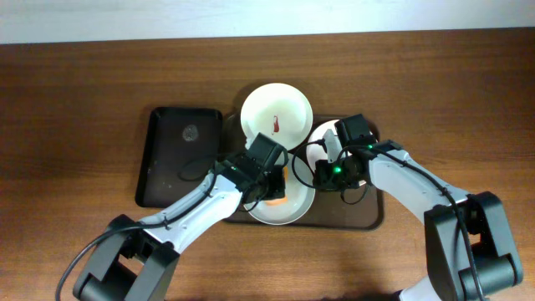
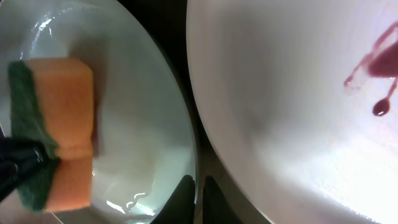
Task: Clean dirty plates on tray and stack at the side
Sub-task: 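Scrub the front white plate with the sponge in the left gripper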
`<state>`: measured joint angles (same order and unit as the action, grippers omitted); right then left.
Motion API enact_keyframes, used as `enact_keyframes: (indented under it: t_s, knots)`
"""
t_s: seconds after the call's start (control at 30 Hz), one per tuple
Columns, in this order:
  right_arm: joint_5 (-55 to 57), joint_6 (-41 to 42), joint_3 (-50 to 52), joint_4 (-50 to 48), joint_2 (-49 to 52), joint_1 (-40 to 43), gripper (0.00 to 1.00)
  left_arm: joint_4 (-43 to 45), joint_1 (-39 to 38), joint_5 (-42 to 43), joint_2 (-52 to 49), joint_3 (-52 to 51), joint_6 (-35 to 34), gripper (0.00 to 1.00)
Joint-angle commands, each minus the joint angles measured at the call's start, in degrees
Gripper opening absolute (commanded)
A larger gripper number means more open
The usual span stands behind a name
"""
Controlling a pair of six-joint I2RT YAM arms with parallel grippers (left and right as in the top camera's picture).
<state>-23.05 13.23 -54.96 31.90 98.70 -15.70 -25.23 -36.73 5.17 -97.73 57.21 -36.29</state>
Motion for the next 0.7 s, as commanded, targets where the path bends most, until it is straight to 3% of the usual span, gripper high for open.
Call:
enact_keyframes:
  t_s: [0.0, 0.2, 0.67]
  knots:
    - [-0.3, -0.3, -0.8, 0.2, 0.2, -0.4, 0.08, -0.1, -0.1, -1.6, -1.9, -0.2, -0.6, 0.0]
    - [-0.3, -0.3, -0.8, 0.2, 0.2, -0.4, 0.24, 1.4, -0.1, 3.1, -4.0, -0.2, -0.6, 0.0]
    - [-0.3, -0.3, 0.4, 0.4, 0.3, -0.4, 0.24, -4.7, 1.6, -5.4, -2.9, -0.1, -0.6, 0.0]
